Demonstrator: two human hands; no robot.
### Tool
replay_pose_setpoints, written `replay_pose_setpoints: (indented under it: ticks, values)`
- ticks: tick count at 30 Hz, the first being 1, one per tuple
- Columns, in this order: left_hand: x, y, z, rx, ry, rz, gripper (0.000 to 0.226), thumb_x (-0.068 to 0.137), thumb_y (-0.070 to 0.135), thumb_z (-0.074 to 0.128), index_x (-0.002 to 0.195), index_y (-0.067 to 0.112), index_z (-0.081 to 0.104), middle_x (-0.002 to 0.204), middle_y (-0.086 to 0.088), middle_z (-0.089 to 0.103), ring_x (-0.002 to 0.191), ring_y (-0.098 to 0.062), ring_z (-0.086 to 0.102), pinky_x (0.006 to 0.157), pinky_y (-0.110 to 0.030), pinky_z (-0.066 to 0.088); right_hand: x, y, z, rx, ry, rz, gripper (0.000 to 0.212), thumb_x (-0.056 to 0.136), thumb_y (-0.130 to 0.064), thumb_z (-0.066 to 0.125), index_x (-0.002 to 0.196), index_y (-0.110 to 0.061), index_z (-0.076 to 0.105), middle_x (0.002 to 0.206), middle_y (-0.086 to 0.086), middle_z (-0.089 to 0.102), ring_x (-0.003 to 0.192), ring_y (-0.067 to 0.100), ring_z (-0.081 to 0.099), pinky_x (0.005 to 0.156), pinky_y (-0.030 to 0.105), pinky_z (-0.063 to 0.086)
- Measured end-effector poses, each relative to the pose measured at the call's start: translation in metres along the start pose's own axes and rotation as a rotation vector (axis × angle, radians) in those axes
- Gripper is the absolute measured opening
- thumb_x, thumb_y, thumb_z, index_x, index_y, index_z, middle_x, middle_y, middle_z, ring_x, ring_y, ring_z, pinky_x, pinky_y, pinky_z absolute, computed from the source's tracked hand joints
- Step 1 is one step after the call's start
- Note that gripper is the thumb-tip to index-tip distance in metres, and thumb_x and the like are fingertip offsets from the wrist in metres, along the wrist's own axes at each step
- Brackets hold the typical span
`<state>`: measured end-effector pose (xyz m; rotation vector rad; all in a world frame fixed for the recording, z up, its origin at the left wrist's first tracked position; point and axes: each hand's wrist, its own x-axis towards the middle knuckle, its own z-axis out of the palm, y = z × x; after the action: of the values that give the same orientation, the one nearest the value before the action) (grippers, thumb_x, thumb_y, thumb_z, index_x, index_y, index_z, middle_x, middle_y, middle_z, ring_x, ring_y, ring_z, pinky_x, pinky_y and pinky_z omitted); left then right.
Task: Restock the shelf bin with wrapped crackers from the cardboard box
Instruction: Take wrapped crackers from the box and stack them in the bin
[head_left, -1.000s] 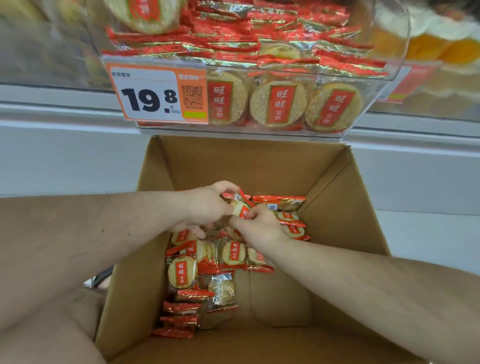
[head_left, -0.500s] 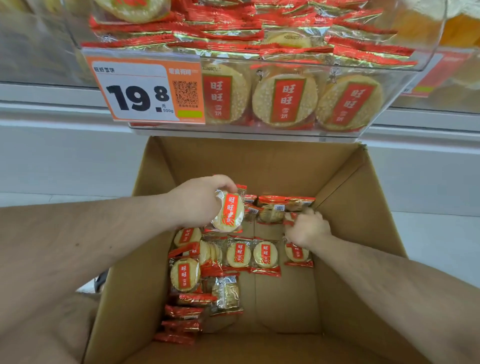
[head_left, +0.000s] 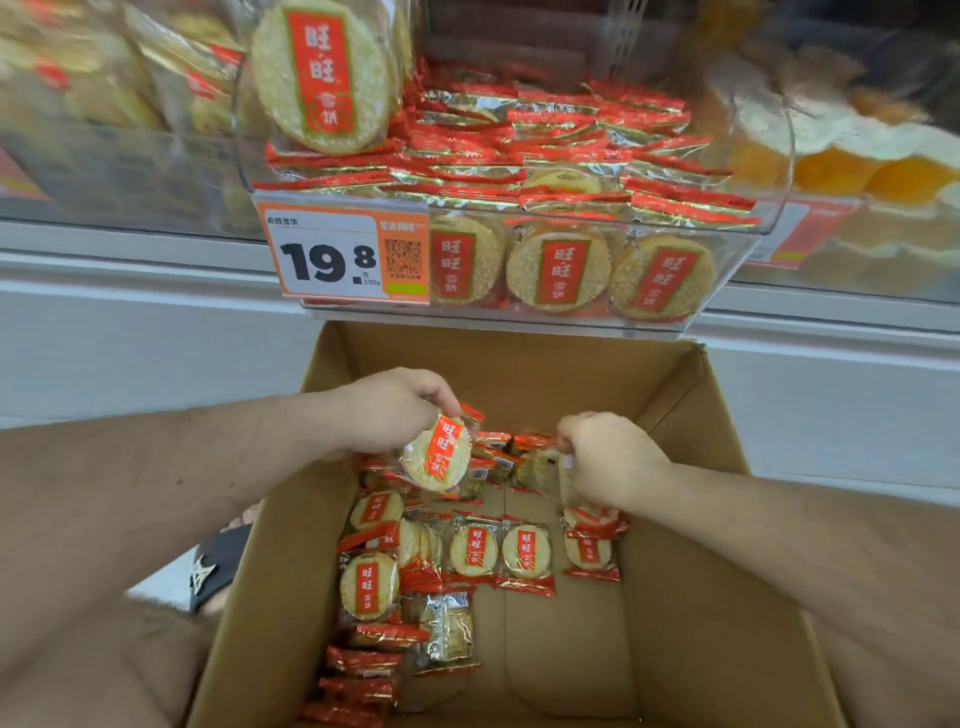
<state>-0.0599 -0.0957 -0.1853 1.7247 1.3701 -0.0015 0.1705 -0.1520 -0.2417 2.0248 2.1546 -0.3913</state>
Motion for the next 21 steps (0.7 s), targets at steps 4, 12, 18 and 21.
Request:
replay_pose_setpoints:
  ticks: [4, 12, 18, 21]
  values:
    - [-0.020, 0.014, -0.013, -0.028, -0.028, 0.046, 0.033, 0.092, 0.003, 0.044, 0.093, 0.027, 0.067, 0.082, 0.000, 0.063, 0.068, -0.017, 0.051, 0.060, -0.032, 0.038, -0.049, -0.025, -0.062, 0.192, 0.209, -0.123, 0.034, 0.079, -0.006, 0.058, 0.095, -0.028, 0.038, 0.081, -0.010, 0.050, 0.077, 0.018, 0.054, 0.067, 0.034, 0.046]
    - [-0.060, 0.033, -0.042, -0.275, -0.033, 0.104, 0.036, 0.089, -0.005, 0.043, 0.094, 0.021, 0.068, 0.087, -0.004, 0.063, 0.070, -0.018, 0.060, 0.052, -0.026, 0.048, -0.094, -0.054, -0.097, 0.307, 0.971, -0.506, 0.014, 0.070, 0.005, 0.061, 0.081, -0.002, 0.067, 0.076, 0.003, 0.057, 0.076, 0.016, 0.050, 0.075, 0.016, 0.037]
    - [-0.079, 0.041, -0.040, -0.618, -0.035, 0.268, 0.035, 0.103, 0.021, 0.035, 0.099, 0.009, 0.068, 0.103, -0.010, 0.069, 0.085, -0.018, 0.067, 0.090, -0.038, 0.048, -0.081, -0.067, -0.094, 0.287, 1.021, -0.697, 0.013, 0.078, 0.007, 0.057, 0.084, 0.000, 0.067, 0.079, 0.011, 0.059, 0.075, 0.030, 0.053, 0.078, 0.033, 0.046]
    - [-0.079, 0.044, -0.040, -0.669, 0.033, 0.274, 0.048, 0.104, 0.040, 0.031, 0.103, 0.006, 0.066, 0.093, -0.013, 0.066, 0.068, -0.013, 0.066, 0.077, -0.034, 0.052, -0.078, -0.071, -0.100, 0.295, 1.009, -0.686, 0.015, 0.075, 0.010, 0.061, 0.084, 0.001, 0.069, 0.080, 0.011, 0.060, 0.075, 0.031, 0.054, 0.079, 0.033, 0.045]
